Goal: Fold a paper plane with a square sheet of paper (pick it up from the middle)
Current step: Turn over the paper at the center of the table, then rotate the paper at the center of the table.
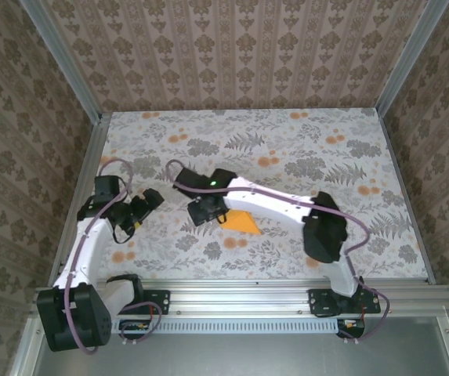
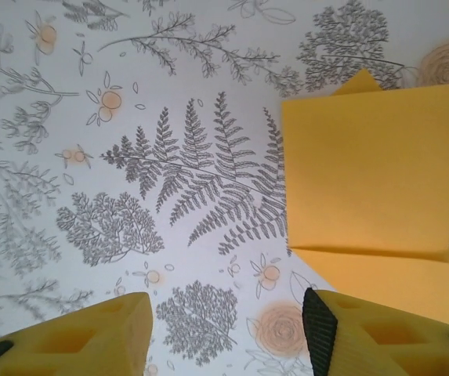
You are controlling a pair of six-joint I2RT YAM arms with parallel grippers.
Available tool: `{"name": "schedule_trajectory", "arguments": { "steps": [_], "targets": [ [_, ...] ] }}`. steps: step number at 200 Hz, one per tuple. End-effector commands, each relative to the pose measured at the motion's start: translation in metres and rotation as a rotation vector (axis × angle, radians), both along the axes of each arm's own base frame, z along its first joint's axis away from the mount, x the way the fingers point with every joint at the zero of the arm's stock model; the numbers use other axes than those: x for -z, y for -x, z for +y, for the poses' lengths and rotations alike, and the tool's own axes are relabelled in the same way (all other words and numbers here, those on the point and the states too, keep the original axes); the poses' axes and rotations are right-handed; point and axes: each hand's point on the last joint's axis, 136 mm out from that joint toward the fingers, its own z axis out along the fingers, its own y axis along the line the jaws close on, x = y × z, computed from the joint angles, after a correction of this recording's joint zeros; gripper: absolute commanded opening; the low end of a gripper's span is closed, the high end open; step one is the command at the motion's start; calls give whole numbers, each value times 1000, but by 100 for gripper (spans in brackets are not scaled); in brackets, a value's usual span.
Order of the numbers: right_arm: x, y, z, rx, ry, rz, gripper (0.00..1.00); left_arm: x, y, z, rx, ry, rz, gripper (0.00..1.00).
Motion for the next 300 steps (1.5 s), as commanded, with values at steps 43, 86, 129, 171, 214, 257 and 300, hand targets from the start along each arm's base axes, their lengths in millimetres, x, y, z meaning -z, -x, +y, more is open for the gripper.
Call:
{"name": "schedule_trajectory", "arguments": {
  "steps": [43,86,129,171,214,257,300],
  "targets": [
    [44,-37,-123,261,-50,142,54,4,-3,-48,102,-23,-5,100],
    [80,-19,-168,276,129,227,39,15,1,-68,154,-67,31,100],
    [101,-7,-185,308,260,255,31,22,2,-78,181,-87,52,100],
    [113,8,-189,298,360,284,31,24,0,-78,178,-99,59,100],
    [120,26,-167,244,356,326,32,27,-2,-78,184,-107,70,100],
    [114,37,-111,164,152,375,35,29,-2,-78,179,-108,73,100],
    [96,26,-101,175,50,330,41,34,-1,-83,181,-72,84,100]
  ]
}}
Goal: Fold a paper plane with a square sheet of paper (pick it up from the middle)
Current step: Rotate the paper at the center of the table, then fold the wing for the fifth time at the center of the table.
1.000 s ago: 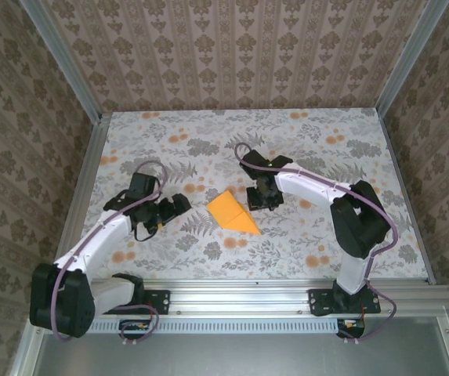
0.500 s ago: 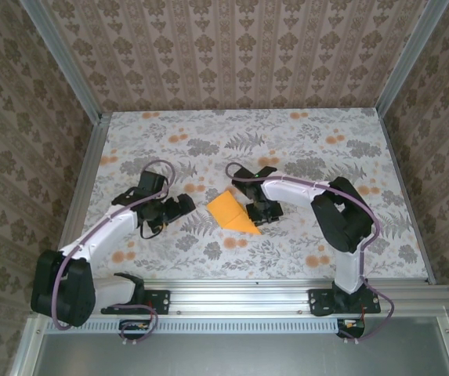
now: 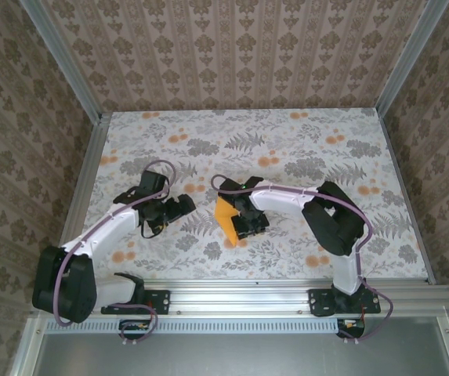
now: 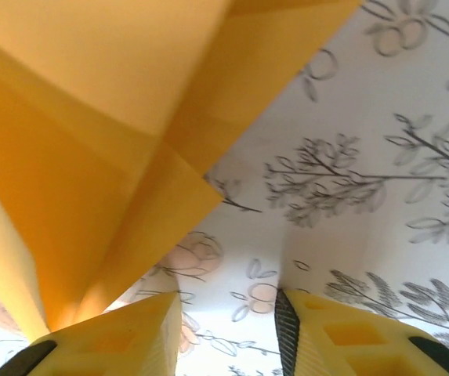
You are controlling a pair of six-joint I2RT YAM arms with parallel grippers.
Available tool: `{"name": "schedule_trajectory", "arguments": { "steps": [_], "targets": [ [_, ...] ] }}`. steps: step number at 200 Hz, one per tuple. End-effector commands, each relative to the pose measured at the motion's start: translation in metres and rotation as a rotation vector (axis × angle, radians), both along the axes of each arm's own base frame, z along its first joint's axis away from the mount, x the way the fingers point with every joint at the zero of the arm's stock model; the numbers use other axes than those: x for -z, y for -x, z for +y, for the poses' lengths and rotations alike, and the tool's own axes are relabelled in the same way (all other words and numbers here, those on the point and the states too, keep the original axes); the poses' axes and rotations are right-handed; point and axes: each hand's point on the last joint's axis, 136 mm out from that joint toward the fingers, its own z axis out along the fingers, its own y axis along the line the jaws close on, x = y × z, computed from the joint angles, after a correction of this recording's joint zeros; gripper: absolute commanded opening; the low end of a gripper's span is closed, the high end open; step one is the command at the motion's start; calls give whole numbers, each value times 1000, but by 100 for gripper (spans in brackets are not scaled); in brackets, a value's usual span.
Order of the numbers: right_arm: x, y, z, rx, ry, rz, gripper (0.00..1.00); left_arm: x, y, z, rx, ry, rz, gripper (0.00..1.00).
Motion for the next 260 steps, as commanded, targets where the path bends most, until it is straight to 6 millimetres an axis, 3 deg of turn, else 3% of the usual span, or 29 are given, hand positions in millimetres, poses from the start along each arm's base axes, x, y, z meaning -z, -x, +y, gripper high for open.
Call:
{"name": "schedule_trajectory", "arguments": {
  "steps": [1,31,67,100,138,217,260],
  "targets": [
    [-23,-11,12,41,-96,-47,41,-2,-5,-7,-9,31,-5,100],
    [-49,-24,-8,101,-169,-135,41,1,-4,-12,-1,53,3,100],
    [-71,-27,13,92,-337,-152,48,4,-4,-17,5,66,10,100],
    [-61,-40,30,120,-354,-128,51,4,-5,-22,7,72,10,100],
    [-39,-45,32,144,-309,-88,49,6,-3,-25,17,69,17,100],
    [-1,-43,11,183,-168,-57,37,11,-2,-41,55,106,30,98],
    [12,-40,2,192,-108,-46,33,13,3,-69,117,190,27,86]
  ]
}}
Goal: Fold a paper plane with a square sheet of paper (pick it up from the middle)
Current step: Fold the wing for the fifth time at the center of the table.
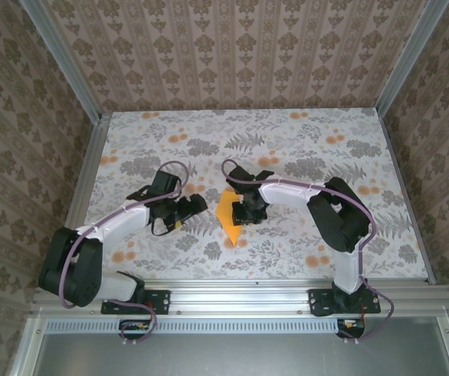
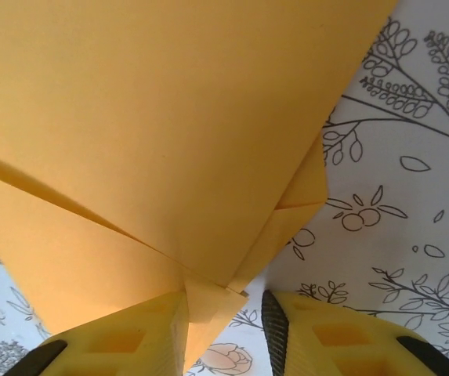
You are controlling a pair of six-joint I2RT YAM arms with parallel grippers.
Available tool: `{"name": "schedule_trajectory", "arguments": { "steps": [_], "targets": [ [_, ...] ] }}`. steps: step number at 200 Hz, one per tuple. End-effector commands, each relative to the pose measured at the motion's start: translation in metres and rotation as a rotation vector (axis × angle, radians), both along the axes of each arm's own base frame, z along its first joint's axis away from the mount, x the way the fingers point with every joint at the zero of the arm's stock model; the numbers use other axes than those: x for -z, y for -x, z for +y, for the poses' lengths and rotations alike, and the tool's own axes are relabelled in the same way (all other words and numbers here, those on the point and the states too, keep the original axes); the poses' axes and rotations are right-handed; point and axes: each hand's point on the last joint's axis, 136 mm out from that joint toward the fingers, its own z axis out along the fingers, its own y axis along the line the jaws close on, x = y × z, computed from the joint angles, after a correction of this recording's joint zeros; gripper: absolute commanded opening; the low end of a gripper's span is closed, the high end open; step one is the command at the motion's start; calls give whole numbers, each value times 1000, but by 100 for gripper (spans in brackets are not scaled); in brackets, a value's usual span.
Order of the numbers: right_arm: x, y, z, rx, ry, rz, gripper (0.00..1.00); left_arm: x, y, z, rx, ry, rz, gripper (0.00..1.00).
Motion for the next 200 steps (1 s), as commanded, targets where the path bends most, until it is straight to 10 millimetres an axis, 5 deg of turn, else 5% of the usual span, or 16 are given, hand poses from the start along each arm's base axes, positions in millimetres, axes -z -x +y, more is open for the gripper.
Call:
{"name": "schedule_trajectory", "arguments": {
  "steps": [1,96,147,200],
  "targets": [
    [13,2,-13,26,78,20,33,1,6,-20,40,73,8,86],
    [25,11,-19,46,87,55,25,15,13,-76,126,179,13,48],
    [28,13,-19,58,71,66,25,30,15,-94,148,198,39,37],
    [31,15,-18,80,41,79,25,25,18,-103,172,217,18,30]
  ]
}}
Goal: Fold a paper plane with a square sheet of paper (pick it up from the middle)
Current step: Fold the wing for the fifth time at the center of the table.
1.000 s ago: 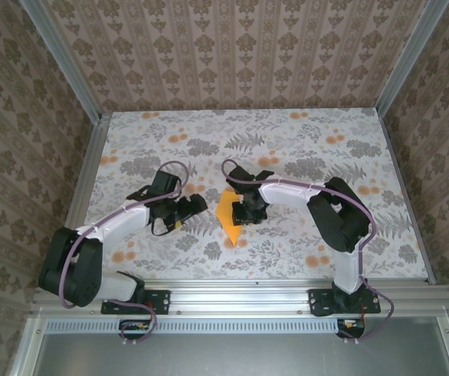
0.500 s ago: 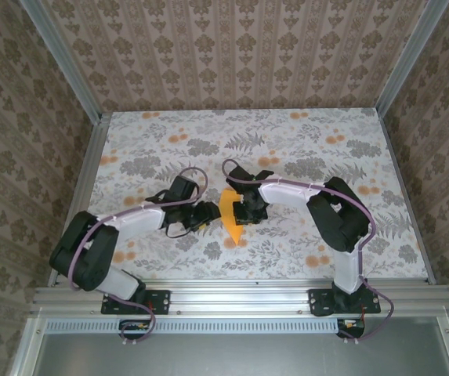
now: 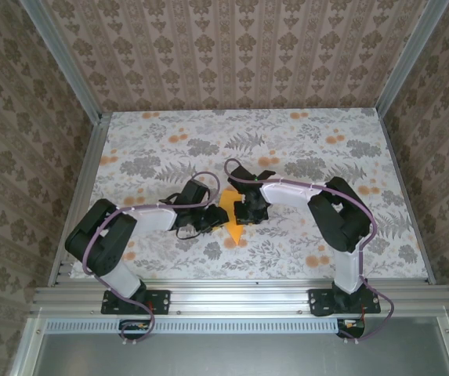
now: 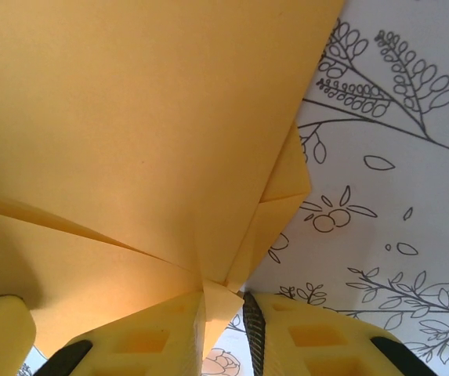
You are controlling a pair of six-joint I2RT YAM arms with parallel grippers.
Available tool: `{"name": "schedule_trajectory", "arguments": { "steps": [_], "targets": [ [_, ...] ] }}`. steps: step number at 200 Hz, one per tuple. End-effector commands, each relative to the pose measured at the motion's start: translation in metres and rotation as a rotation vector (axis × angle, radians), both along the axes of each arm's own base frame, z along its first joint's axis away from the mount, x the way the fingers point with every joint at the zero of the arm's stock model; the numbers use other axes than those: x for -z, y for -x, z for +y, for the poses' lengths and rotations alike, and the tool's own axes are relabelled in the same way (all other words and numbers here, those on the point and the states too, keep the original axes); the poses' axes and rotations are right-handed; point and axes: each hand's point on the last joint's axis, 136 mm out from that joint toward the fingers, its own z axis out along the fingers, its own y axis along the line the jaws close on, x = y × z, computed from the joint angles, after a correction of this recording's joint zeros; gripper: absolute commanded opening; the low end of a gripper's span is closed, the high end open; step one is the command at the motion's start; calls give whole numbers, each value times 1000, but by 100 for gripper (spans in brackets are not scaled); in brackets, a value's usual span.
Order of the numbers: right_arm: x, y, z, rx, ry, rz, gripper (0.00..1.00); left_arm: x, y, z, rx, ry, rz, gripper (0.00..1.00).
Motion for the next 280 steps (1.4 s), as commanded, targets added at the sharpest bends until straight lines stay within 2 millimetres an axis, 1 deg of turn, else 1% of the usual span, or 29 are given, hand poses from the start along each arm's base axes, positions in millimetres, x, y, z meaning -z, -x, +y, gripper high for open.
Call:
{"name": "schedule_trajectory", "arguments": {
  "steps": [1,12,45,68,71,86,105,123,137,151,173,190,213,255,280],
  "targets": [
    [27,15,-12,30,34,70,25,-8,0,-9,14,36,-20,30],
    [27,16,-11,37,22,76,25,-8,1,-10,22,36,-28,29],
    [22,13,-7,65,-41,81,25,-7,1,-10,49,2,-57,21],
    [15,12,-6,83,-96,85,26,-7,-1,-8,77,-36,-101,13],
    [12,8,-2,84,-118,69,26,-6,-1,-7,83,-47,-107,12],
    [-1,2,1,96,-182,43,28,-5,-2,-4,108,-93,-139,8],
    [-21,-7,0,125,-262,-9,32,-1,-2,0,162,-169,-187,7],
    [-40,-16,-2,146,-327,-67,33,-1,-2,2,228,-232,-238,5],
    [-50,-19,0,141,-359,-100,33,-3,-2,1,283,-277,-281,5],
    [-54,-21,6,137,-398,-105,31,-5,-3,-1,326,-300,-314,5],
    [-47,-22,13,148,-430,-79,24,-11,-5,-6,360,-297,-349,4],
    [-35,-22,12,172,-413,-53,17,-13,-4,-10,377,-291,-365,4],
    [-20,-20,10,200,-408,-21,12,-12,-3,-11,394,-299,-376,3],
    [-1,-14,5,219,-392,20,11,-12,-3,-16,396,-281,-382,3],
    [11,-9,0,232,-362,48,11,-12,-1,-20,384,-247,-382,7]
  ]
}}
